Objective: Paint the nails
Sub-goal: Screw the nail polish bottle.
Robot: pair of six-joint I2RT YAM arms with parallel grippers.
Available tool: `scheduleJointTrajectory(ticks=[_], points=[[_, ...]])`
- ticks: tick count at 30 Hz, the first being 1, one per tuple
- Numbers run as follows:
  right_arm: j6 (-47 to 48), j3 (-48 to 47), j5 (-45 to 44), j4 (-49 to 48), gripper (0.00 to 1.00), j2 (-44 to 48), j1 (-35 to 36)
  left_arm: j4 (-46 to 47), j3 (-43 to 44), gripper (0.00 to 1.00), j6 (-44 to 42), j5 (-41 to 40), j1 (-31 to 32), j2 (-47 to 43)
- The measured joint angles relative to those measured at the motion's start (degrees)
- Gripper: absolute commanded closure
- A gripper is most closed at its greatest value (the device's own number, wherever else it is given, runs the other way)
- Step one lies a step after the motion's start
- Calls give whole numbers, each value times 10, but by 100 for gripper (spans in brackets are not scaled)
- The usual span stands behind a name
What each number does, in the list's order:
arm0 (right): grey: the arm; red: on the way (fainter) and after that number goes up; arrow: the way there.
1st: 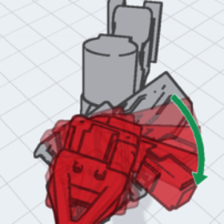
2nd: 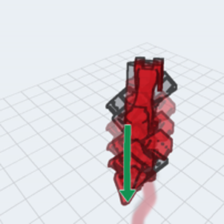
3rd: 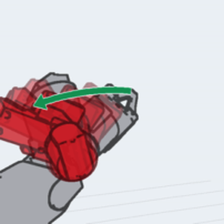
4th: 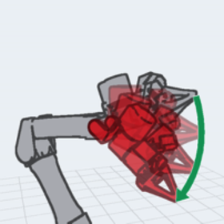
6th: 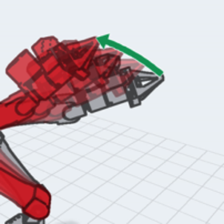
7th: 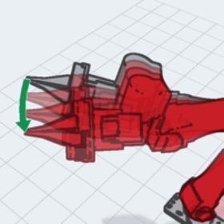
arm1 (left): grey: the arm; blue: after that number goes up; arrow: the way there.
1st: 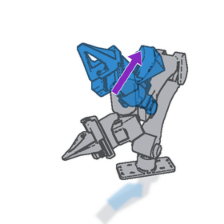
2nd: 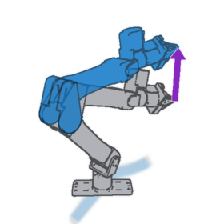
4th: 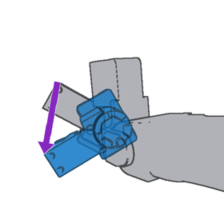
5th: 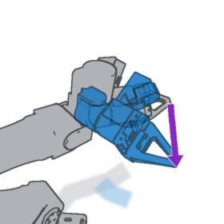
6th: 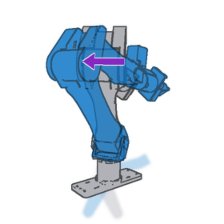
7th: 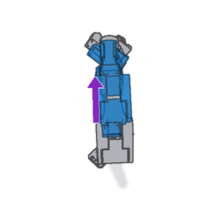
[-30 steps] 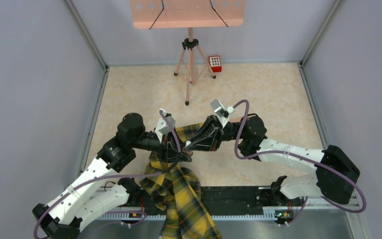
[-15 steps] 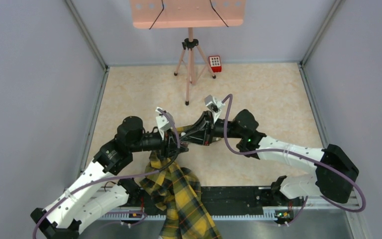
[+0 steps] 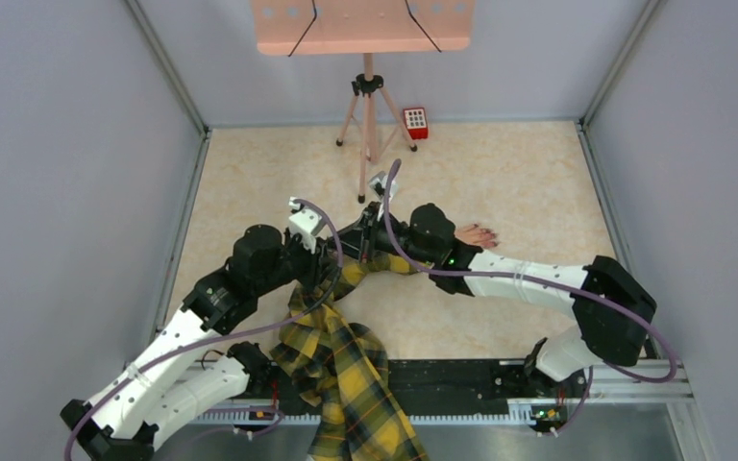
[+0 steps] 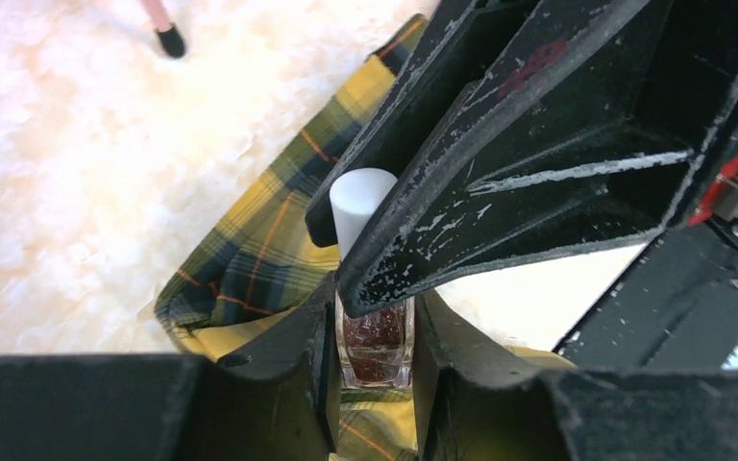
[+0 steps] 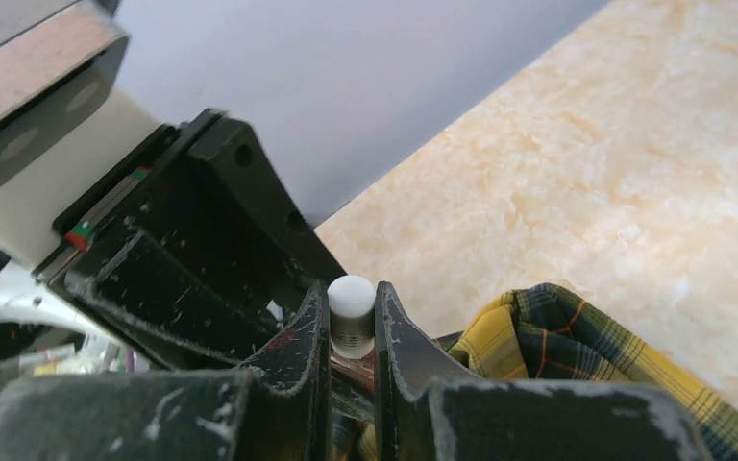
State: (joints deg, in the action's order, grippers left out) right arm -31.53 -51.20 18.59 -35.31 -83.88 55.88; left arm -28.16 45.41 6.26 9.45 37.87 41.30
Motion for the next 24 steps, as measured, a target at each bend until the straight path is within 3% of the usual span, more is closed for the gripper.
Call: scheduleJointTrajectory(ticks=[10,17,19,24], points=[[-107,-36,-137,23,100,-51,23,-9,0,100,-5,-94,-4,15],[-127,-43,-173,26,100,-62,30,-11,0,100,-11,-104,-8,21],[-125,-43,-180,25,91,-61,32,-10,0,100,-15,-101,-10,21],[-104,-43,-202,41,48,-39,37,13,0,100,-20,-64,-11,22]])
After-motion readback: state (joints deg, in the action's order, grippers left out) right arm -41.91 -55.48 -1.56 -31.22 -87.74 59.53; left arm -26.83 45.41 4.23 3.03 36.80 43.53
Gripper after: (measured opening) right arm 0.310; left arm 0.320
